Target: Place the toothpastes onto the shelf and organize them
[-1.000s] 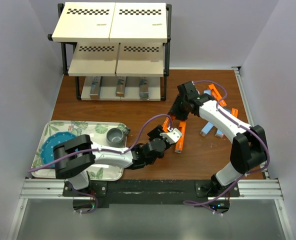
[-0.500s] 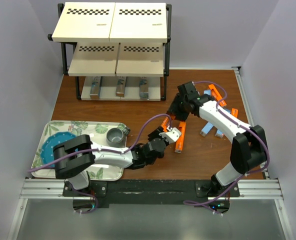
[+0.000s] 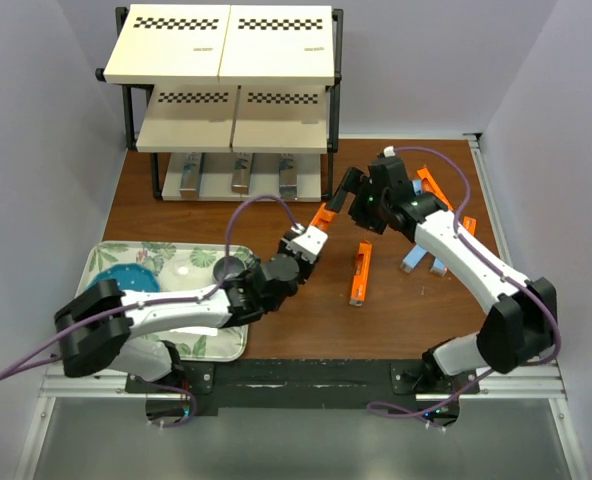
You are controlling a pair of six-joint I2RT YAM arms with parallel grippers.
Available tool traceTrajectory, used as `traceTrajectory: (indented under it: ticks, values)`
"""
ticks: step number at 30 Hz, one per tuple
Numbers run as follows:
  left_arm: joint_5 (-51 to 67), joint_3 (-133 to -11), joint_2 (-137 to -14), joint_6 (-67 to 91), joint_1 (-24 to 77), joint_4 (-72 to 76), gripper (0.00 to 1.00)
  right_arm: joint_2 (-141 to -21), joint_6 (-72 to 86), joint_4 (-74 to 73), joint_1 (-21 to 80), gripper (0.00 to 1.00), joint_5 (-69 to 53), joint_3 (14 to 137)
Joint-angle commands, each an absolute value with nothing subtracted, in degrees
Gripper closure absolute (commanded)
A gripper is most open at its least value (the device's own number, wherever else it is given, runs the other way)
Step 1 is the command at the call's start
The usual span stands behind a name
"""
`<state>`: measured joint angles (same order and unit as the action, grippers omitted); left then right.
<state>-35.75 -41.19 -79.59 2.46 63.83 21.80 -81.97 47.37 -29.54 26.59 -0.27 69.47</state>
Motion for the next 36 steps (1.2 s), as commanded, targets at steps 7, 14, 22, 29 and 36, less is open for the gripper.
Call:
traceTrajectory:
  ticks: [7, 14, 22, 29, 36]
  values:
    - [-31.8, -40.8, -61.7, 6.2, 55.5, 12.2, 0.81, -68.6, 33.9, -18.2, 26.6, 0.02, 7.0, 65.0]
    - [-26.7, -46.0, -56.9, 4.5, 42.8, 6.4, 0.8, -66.4, 32.2, -18.1, 26.6, 0.02, 8.2, 62.3]
    - [-18.6, -55.5, -61.5, 4.5, 27.7, 6.2, 0.79, -64.5, 30.4, -17.1, 26.6, 0.02, 6.6, 60.0]
    - [-7.6, -58.3, -69.2, 6.3, 10.9, 14.1, 0.78, -62.6, 27.3, -18.0, 26.7, 0.02, 4.2, 58.7]
    - [-0.3, -60.4, -76.5, 8.2, 1.6, 20.7, 0.75, -60.5, 22.2, -19.3, 26.5, 0.02, 2.2, 58.4]
